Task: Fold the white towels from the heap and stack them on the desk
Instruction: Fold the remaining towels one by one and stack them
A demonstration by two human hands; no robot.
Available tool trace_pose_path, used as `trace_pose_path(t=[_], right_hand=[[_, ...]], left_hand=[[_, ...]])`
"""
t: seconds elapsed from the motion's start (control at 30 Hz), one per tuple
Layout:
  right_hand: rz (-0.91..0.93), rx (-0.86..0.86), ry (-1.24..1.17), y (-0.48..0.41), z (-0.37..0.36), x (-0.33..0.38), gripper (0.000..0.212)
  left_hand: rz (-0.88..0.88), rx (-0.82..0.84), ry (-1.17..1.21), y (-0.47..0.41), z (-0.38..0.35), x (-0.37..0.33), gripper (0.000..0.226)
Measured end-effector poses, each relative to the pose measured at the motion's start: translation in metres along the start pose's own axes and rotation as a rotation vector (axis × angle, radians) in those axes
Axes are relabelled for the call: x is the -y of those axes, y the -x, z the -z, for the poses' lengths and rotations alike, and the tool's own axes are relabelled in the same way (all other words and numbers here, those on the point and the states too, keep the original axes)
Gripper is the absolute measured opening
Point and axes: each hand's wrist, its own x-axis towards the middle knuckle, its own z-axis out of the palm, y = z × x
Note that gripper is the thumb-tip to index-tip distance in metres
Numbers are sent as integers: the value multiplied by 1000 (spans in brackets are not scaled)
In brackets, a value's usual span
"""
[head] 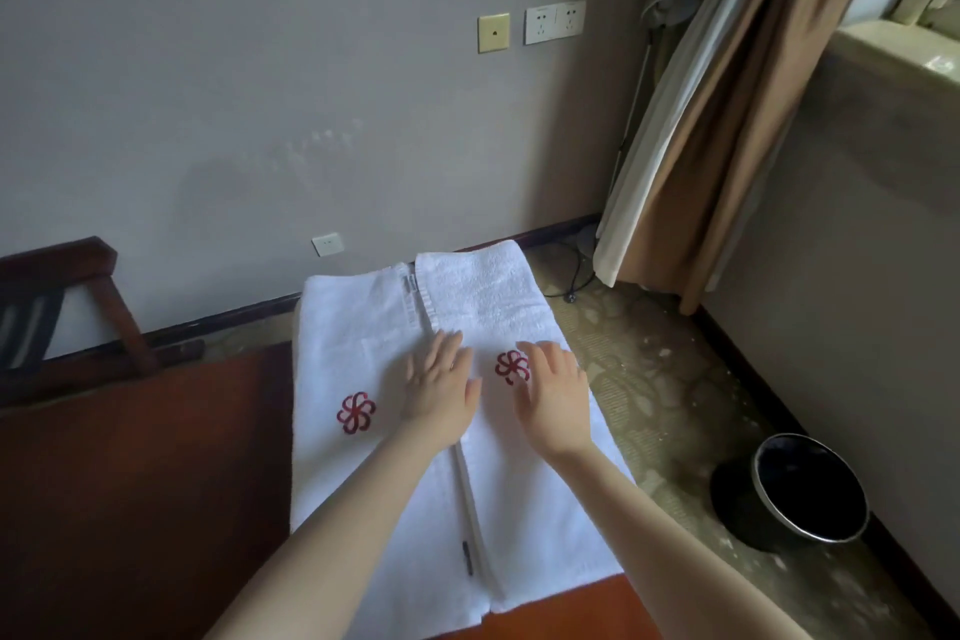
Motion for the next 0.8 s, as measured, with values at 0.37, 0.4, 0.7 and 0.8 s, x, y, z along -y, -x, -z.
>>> trace_pose_path(t=[0.37,0.4,0.7,0.8], right_hand=[[69,353,255,79,-7,-20,54],[61,339,226,76,-2,-17,53],[47,312,-27,23,26,66,34],[44,453,-55,9,18,113,28]], left_hand=[[57,202,-74,37,-15,2,59],[60,185,-14,36,-10,1,58],[124,-154,410,60,48,44,34],[168,-209,502,73,70,84,31]])
